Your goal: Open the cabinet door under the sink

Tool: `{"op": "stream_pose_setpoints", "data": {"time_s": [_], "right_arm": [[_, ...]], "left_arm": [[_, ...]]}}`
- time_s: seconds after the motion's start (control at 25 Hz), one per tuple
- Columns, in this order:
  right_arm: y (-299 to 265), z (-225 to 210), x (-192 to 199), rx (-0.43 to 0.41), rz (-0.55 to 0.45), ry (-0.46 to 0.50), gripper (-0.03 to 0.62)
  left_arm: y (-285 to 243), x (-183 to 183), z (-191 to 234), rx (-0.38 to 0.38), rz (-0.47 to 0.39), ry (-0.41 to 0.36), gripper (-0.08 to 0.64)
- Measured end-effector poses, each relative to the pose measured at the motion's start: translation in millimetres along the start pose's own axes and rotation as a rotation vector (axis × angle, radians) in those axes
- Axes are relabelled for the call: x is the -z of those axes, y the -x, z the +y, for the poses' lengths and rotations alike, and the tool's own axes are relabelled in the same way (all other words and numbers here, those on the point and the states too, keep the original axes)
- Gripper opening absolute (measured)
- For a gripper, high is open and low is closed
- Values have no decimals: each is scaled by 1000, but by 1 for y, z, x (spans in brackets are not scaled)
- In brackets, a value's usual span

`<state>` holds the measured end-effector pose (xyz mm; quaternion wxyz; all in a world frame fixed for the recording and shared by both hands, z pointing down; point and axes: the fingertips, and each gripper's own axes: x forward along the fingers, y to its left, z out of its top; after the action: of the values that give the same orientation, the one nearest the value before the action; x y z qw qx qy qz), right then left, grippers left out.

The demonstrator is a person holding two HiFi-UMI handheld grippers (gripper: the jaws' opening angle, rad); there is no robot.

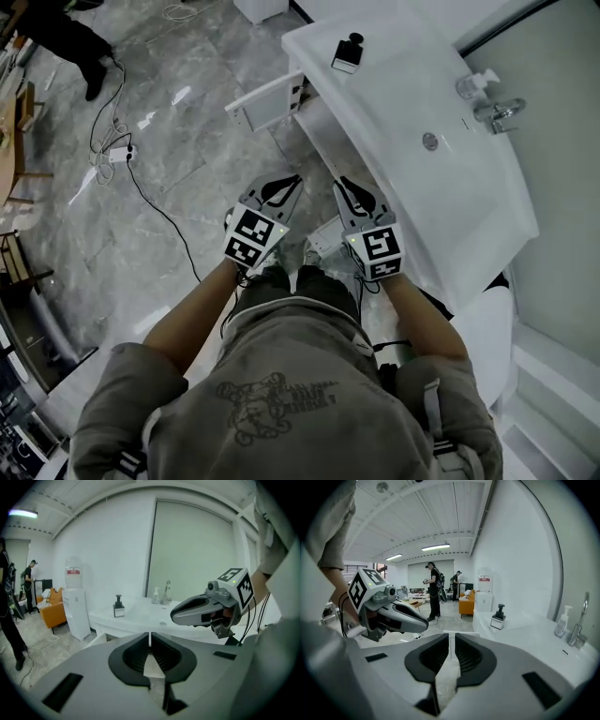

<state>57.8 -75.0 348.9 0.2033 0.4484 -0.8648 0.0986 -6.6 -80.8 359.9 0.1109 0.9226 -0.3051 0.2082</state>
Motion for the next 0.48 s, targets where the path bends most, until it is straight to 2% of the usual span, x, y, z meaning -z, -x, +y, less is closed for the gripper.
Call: {"op": "stream_pose_setpoints", "data": {"time_s": [0.16, 0.36, 0.48], "right_arm": [[4, 0, -60, -6, -51, 26, 52], [17, 9, -130, -13, -150, 53, 52], [31, 19, -173, -25, -221, 70, 49]], "left_arm": [[24, -65, 16, -45, -130, -92, 28], [64, -128, 37, -143, -267, -103, 28], [91, -160, 40, -168, -326, -104, 28]]}}
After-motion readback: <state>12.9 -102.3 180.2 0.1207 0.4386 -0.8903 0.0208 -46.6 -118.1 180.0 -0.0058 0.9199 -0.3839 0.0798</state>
